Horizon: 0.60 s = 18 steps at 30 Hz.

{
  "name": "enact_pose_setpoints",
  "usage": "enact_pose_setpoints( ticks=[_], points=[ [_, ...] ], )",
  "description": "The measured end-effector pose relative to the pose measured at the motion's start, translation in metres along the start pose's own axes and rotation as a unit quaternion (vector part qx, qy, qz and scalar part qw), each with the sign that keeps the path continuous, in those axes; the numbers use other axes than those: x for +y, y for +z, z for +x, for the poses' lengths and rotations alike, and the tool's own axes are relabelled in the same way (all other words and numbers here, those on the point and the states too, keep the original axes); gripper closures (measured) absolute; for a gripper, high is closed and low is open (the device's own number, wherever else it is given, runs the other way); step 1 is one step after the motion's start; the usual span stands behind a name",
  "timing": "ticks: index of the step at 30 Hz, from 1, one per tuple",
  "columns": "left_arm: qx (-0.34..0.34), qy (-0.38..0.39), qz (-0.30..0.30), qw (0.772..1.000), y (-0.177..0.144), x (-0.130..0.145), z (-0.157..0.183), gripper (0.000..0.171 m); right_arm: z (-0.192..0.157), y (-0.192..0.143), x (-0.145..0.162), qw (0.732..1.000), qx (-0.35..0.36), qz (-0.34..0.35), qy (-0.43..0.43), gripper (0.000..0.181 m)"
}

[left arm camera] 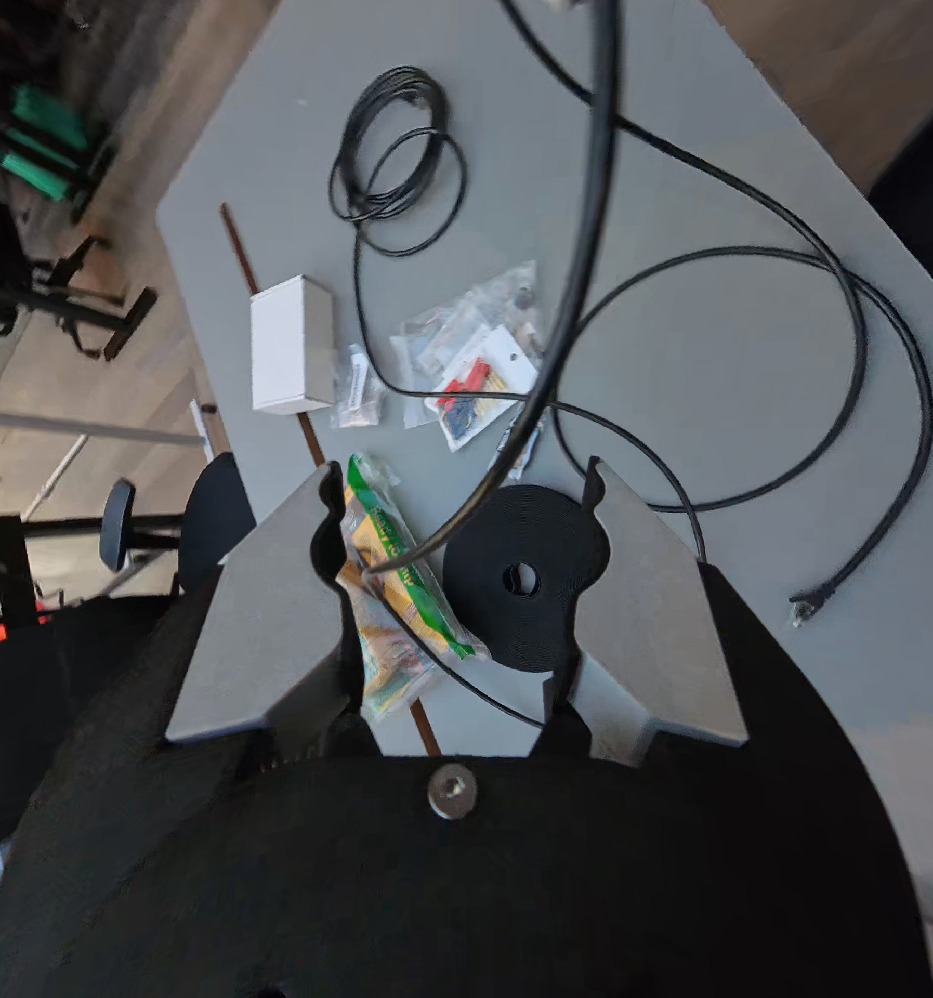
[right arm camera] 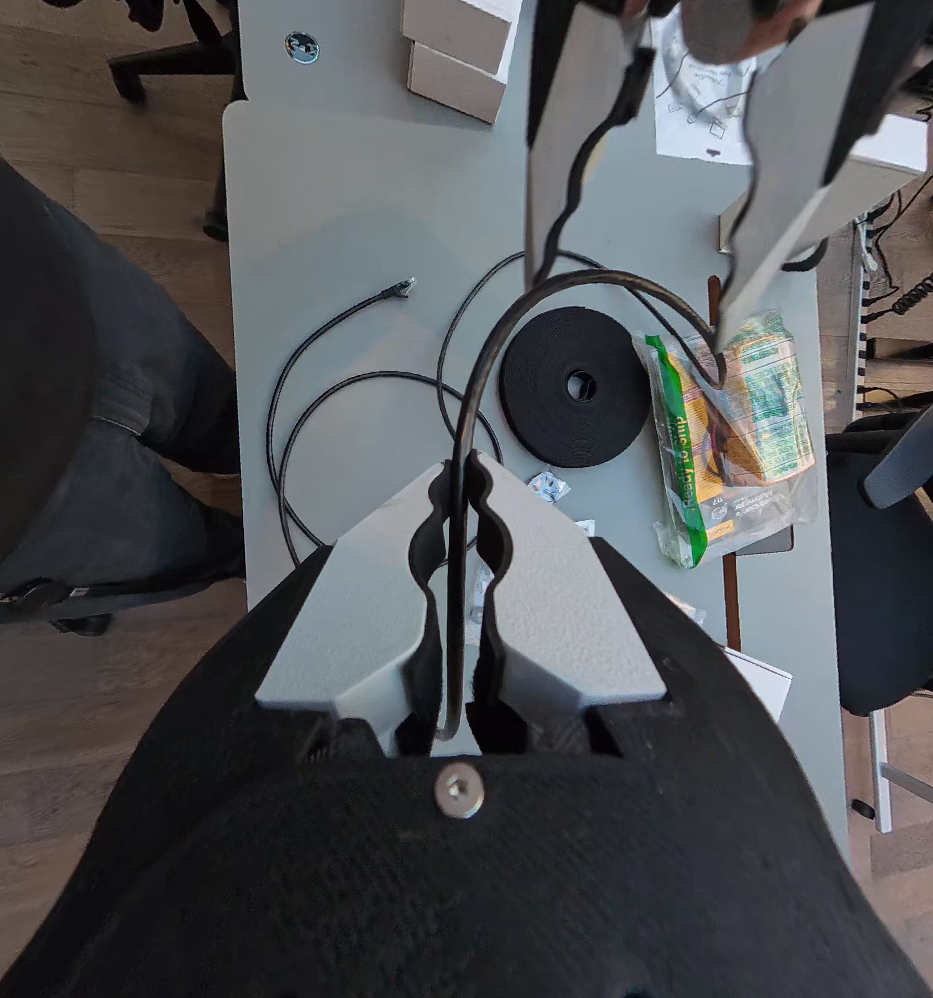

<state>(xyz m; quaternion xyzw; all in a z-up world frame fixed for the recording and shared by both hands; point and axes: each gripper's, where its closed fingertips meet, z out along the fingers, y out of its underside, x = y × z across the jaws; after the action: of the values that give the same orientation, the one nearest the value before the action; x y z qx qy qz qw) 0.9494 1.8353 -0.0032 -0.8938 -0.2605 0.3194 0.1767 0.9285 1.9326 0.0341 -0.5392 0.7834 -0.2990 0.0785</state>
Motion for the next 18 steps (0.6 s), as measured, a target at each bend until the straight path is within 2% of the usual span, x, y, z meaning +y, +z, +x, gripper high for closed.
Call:
enact_pose_setpoints(
  ticks=[2, 4, 6, 8, 9, 10, 12, 13, 14, 16, 18],
  points=[
    [0.033, 0.062, -0.013, 0.997, 0.019, -0.01, 0.015, 0.099, 0.002, -0.004, 0.001, 1.0, 0.0, 0.005, 0.0, 0.18],
    [0.007, 0.109, -0.033, 0.993, 0.037, -0.01, 0.005, 0.171, 0.005, -0.006, 0.004, 1.0, 0.006, 0.0, 0.001, 0.18],
    [-0.004, 0.112, -0.072, 0.991, 0.047, -0.002, -0.01, 0.171, 0.013, -0.008, 0.013, 0.999, 0.029, -0.016, 0.015, 0.179],
    [-0.011, 0.074, -0.111, 0.991, 0.04, 0.005, -0.029, 0.171, 0.036, -0.013, 0.026, 0.993, 0.103, -0.015, 0.053, 0.179],
    [-0.023, 0.051, -0.117, 0.992, 0.029, 0.006, -0.042, 0.171, 0.049, -0.018, 0.032, 0.985, 0.151, -0.001, 0.081, 0.17],
    [-0.039, 0.027, -0.128, 0.991, 0.016, 0.008, -0.056, 0.171, 0.064, -0.026, 0.039, 0.969, 0.213, 0.021, 0.123, 0.154],
    [-0.067, -0.013, -0.165, 0.984, -0.016, 0.016, -0.084, 0.171, 0.078, -0.043, 0.061, 0.913, 0.319, 0.069, 0.245, 0.139],
    [-0.083, -0.03, -0.189, 0.978, -0.034, 0.021, -0.097, 0.171, 0.075, -0.047, 0.073, 0.879, 0.356, 0.098, 0.301, 0.131],
    [-0.092, -0.049, -0.216, 0.971, -0.053, 0.028, -0.108, 0.171, 0.065, -0.044, 0.084, 0.845, 0.379, 0.131, 0.355, 0.131],
    [-0.11, -0.087, -0.241, 0.96, -0.091, 0.033, -0.126, 0.171, 0.03, -0.013, 0.106, 0.787, 0.375, 0.178, 0.457, 0.137],
    [-0.108, -0.124, -0.256, 0.953, -0.125, 0.036, -0.133, 0.171, -0.013, 0.047, 0.131, 0.759, 0.333, 0.164, 0.536, 0.136]
  ],
)
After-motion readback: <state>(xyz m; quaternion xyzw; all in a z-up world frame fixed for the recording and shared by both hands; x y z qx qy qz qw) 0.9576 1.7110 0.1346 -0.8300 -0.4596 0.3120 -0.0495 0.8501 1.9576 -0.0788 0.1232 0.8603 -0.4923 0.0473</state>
